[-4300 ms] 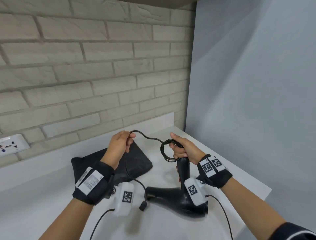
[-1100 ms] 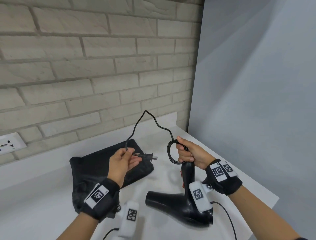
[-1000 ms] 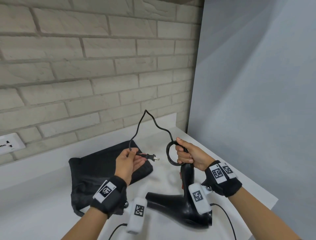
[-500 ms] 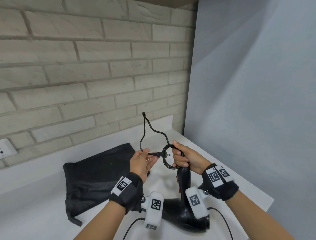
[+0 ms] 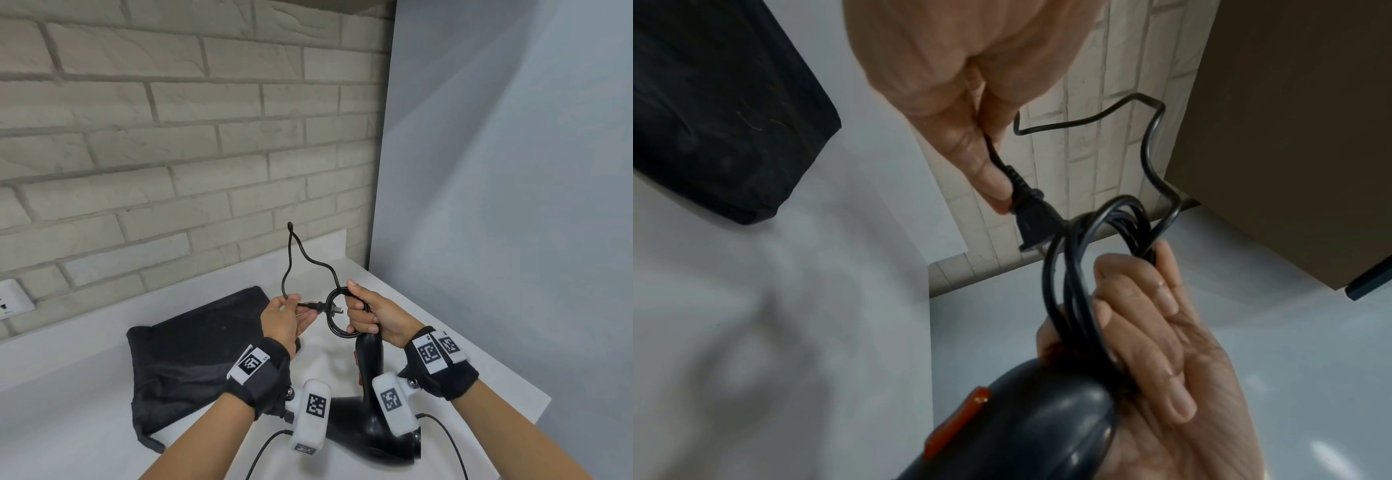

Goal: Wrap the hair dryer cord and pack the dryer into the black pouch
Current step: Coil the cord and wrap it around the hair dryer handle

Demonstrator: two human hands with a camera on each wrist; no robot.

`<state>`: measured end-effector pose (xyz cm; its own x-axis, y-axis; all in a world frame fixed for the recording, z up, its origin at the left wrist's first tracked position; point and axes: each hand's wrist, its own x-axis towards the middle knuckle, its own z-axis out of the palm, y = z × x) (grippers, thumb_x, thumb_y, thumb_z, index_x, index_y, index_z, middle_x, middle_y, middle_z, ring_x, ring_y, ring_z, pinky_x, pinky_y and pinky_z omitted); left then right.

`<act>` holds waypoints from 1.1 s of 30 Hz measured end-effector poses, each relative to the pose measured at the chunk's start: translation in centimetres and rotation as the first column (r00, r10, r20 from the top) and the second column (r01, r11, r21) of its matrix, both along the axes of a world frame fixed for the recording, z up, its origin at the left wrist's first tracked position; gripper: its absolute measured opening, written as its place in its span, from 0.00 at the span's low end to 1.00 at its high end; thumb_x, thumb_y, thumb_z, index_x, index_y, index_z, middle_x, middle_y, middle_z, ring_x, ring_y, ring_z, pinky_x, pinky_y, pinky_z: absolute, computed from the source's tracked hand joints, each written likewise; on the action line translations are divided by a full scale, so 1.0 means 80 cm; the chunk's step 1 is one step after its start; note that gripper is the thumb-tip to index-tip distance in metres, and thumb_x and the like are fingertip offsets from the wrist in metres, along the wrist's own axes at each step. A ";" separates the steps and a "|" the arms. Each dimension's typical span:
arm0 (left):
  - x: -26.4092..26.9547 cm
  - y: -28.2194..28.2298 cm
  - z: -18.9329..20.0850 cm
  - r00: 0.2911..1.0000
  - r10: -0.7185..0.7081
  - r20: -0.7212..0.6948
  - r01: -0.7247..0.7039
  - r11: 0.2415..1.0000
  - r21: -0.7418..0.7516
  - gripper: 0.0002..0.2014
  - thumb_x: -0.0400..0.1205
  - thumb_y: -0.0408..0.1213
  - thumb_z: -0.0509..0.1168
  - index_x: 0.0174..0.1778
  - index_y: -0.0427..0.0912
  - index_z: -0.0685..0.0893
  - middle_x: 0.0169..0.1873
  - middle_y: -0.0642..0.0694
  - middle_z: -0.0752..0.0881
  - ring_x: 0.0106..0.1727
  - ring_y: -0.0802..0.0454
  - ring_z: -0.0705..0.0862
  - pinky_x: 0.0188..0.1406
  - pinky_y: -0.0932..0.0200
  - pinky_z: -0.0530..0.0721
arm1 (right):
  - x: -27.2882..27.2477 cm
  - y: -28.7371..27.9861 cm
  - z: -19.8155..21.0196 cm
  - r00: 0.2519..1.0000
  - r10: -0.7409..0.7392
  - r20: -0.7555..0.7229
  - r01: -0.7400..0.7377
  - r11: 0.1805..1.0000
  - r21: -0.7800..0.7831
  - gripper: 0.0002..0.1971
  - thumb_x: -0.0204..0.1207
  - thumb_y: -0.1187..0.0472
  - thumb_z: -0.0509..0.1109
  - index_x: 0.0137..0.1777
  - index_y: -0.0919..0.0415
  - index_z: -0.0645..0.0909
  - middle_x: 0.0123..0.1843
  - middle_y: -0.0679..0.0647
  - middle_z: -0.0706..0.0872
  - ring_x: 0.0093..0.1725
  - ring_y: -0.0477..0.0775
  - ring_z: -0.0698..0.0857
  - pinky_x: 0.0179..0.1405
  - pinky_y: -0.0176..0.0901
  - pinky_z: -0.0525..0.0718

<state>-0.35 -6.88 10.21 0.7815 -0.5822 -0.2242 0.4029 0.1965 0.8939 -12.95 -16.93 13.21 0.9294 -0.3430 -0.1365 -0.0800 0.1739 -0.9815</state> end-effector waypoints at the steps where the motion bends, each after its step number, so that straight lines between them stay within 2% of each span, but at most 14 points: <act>1: -0.001 -0.001 0.001 1.000 -0.019 -0.002 0.019 1.000 0.003 0.09 0.85 0.28 0.55 0.39 0.37 0.76 0.31 0.38 0.79 0.18 0.56 0.85 0.22 0.68 0.85 | 0.000 0.000 0.000 1.000 0.000 0.001 0.000 1.000 0.002 0.24 0.85 0.47 0.48 0.27 0.56 0.61 0.12 0.43 0.58 0.12 0.42 0.59 0.36 0.37 0.81; 7: 0.001 -0.005 0.002 0.988 -0.137 -0.070 0.137 0.991 -0.003 0.09 0.85 0.30 0.55 0.41 0.37 0.77 0.30 0.41 0.77 0.19 0.59 0.84 0.25 0.69 0.86 | -0.003 0.001 0.002 1.000 0.004 0.002 -0.004 1.000 -0.003 0.24 0.85 0.48 0.48 0.27 0.56 0.61 0.12 0.42 0.58 0.12 0.42 0.59 0.36 0.37 0.81; 11: 0.006 -0.004 0.000 0.973 -0.189 -0.132 0.198 0.979 0.053 0.09 0.85 0.31 0.55 0.41 0.36 0.78 0.26 0.43 0.77 0.17 0.59 0.83 0.21 0.70 0.84 | -0.004 0.002 0.002 1.000 0.010 -0.003 -0.010 1.000 0.013 0.24 0.84 0.47 0.48 0.26 0.56 0.61 0.12 0.42 0.58 0.12 0.42 0.59 0.36 0.36 0.80; 14: 0.007 -0.006 -0.004 0.954 -0.248 -0.168 0.266 0.960 0.092 0.09 0.85 0.31 0.56 0.41 0.37 0.79 0.27 0.44 0.79 0.17 0.61 0.81 0.19 0.71 0.83 | 0.000 0.004 0.001 1.000 0.021 -0.011 -0.021 1.000 0.014 0.24 0.84 0.47 0.49 0.26 0.55 0.61 0.12 0.42 0.58 0.12 0.42 0.59 0.35 0.35 0.80; 16: 0.001 -0.008 -0.002 0.932 -0.318 -0.173 0.339 0.934 0.110 0.09 0.84 0.32 0.58 0.50 0.33 0.82 0.35 0.42 0.85 0.29 0.59 0.83 0.28 0.69 0.85 | 0.002 0.004 0.000 0.999 0.031 -0.015 -0.030 0.999 0.023 0.25 0.84 0.47 0.49 0.25 0.55 0.62 0.12 0.42 0.58 0.12 0.42 0.59 0.35 0.35 0.80; 18: -0.006 -0.009 0.003 0.916 -0.372 -0.150 0.392 0.910 0.135 0.17 0.83 0.34 0.61 0.63 0.27 0.78 0.51 0.37 0.82 0.47 0.50 0.80 0.46 0.63 0.83 | 0.004 0.004 -0.002 0.999 0.037 -0.010 -0.037 0.999 0.040 0.24 0.83 0.47 0.50 0.25 0.55 0.62 0.12 0.43 0.59 0.12 0.42 0.60 0.33 0.35 0.80; 19: -0.008 -0.009 0.006 0.902 -0.406 -0.148 0.424 0.897 0.127 0.19 0.82 0.35 0.62 0.65 0.27 0.78 0.53 0.37 0.81 0.51 0.48 0.78 0.50 0.61 0.81 | 0.003 0.003 -0.002 0.999 0.037 -0.006 -0.037 0.998 0.045 0.24 0.83 0.47 0.49 0.25 0.55 0.62 0.12 0.43 0.59 0.12 0.42 0.60 0.33 0.35 0.80; 21: -0.008 -0.006 0.013 0.875 -0.468 -0.123 0.482 0.865 0.138 0.14 0.81 0.38 0.63 0.58 0.33 0.83 0.48 0.42 0.84 0.45 0.53 0.82 0.43 0.65 0.83 | 0.002 0.002 0.000 1.000 0.011 0.001 -0.011 0.999 0.045 0.24 0.84 0.47 0.50 0.26 0.56 0.62 0.12 0.43 0.59 0.12 0.42 0.60 0.31 0.33 0.79; 23: -0.007 0.000 0.019 0.846 -0.524 -0.096 0.533 0.829 0.172 0.09 0.83 0.42 0.60 0.46 0.43 0.84 0.35 0.50 0.86 0.37 0.56 0.83 0.37 0.66 0.83 | 0.000 0.000 0.000 1.000 -0.028 -0.001 0.028 0.999 0.036 0.24 0.84 0.48 0.49 0.26 0.56 0.61 0.11 0.43 0.59 0.11 0.42 0.59 0.25 0.31 0.76; 24: -0.009 0.004 0.025 0.831 -0.549 -0.087 0.555 0.812 0.179 0.12 0.84 0.43 0.58 0.43 0.44 0.83 0.30 0.51 0.86 0.36 0.56 0.83 0.38 0.64 0.82 | 0.000 -0.001 0.000 0.999 -0.038 -0.001 0.038 0.999 0.034 0.24 0.84 0.48 0.49 0.26 0.56 0.61 0.11 0.43 0.58 0.11 0.42 0.59 0.24 0.30 0.75; 26: -0.014 0.009 0.032 0.810 -0.581 -0.080 0.586 0.797 0.145 0.17 0.86 0.46 0.52 0.42 0.43 0.83 0.26 0.51 0.84 0.34 0.55 0.83 0.43 0.59 0.80 | 0.001 -0.003 -0.002 0.999 -0.044 0.002 0.044 0.999 0.022 0.24 0.84 0.47 0.49 0.26 0.55 0.61 0.12 0.43 0.58 0.12 0.42 0.59 0.29 0.33 0.76; 29: -0.022 0.020 0.037 0.791 -0.608 -0.074 0.612 0.784 0.103 0.19 0.84 0.45 0.50 0.44 0.40 0.84 0.26 0.49 0.80 0.37 0.52 0.80 0.51 0.51 0.80 | 0.001 -0.003 -0.005 0.999 -0.048 -0.009 0.048 0.999 -0.008 0.24 0.84 0.46 0.49 0.26 0.55 0.61 0.12 0.43 0.58 0.12 0.42 0.58 0.34 0.36 0.76; 31: -0.024 0.027 0.040 0.772 -0.634 -0.040 0.635 0.768 0.087 0.14 0.81 0.42 0.54 0.46 0.40 0.83 0.29 0.48 0.79 0.40 0.52 0.79 0.55 0.46 0.80 | 0.001 -0.002 -0.004 0.999 -0.045 -0.014 0.045 0.999 -0.024 0.24 0.84 0.46 0.48 0.26 0.55 0.61 0.12 0.42 0.58 0.13 0.42 0.58 0.34 0.36 0.77; 33: -0.028 0.029 0.039 0.753 -0.657 0.034 0.649 0.750 0.126 0.06 0.78 0.35 0.60 0.47 0.42 0.82 0.34 0.46 0.80 0.44 0.51 0.80 0.55 0.46 0.81 | 0.001 -0.001 -0.004 0.999 -0.045 -0.015 0.044 0.998 -0.042 0.24 0.84 0.46 0.49 0.26 0.55 0.61 0.12 0.42 0.58 0.13 0.42 0.58 0.34 0.36 0.77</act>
